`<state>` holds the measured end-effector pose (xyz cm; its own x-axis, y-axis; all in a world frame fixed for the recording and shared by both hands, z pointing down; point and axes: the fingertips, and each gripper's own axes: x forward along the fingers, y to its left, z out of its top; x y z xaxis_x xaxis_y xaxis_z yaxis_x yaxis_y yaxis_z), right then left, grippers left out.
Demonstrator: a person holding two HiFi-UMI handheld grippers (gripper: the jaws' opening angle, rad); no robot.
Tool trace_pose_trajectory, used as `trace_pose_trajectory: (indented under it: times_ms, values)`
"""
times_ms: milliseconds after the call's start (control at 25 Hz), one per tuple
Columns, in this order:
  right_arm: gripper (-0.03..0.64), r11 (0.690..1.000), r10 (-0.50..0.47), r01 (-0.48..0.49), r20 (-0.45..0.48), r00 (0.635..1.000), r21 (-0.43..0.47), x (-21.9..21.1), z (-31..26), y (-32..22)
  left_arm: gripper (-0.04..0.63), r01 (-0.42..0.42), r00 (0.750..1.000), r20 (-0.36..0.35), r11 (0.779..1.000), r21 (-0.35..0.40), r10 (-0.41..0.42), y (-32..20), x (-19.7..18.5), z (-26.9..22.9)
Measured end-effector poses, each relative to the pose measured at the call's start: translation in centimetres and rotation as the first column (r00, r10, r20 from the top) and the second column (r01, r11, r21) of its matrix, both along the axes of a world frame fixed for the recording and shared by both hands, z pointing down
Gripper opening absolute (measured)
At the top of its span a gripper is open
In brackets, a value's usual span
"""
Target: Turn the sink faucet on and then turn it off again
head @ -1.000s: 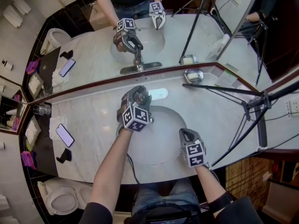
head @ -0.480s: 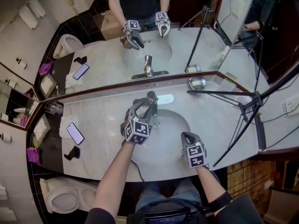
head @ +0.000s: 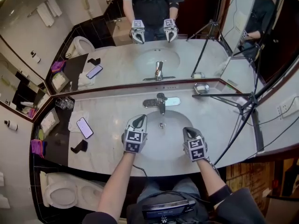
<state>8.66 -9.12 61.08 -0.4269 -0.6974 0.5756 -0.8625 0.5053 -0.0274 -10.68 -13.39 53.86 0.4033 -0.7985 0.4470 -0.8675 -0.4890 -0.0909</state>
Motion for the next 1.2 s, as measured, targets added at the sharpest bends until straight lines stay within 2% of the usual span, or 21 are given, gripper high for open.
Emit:
trace_pose_trajectory:
  times_ms: [200, 440, 800, 1200]
  values:
    - [0.017, 0.999, -0.021, 0.021, -0.009, 1.000, 0.026, -1.0, -1.5, -0.2, 0.000, 0.107, 0.989, -0.094, 0.991, -0.082, -0.114, 3.6, -3.8, 1.2]
    - [0.017, 0.999, -0.028, 0.028, -0.011, 1.000, 0.046, -1.5, -3.2, 0.2, 0.001, 0.205, 0.954, -0.190, 0.967, -0.152, -0.232, 7.5, -7.7, 2.0]
    - [0.017, 0.999, -0.036, 0.036, -0.014, 0.999, 0.036, -1.3, -2.6, 1.6, 0.001, 0.251, 0.944, -0.178, 0.954, -0.166, -0.279, 10.7, -9.3, 3.4]
    - [0.017, 0.999, -0.032, 0.033, -0.014, 0.999, 0.025, -1.2, -2.5, 2.1, 0.001, 0.250, 0.946, -0.171, 0.956, -0.153, -0.275, 10.7, -9.1, 3.8]
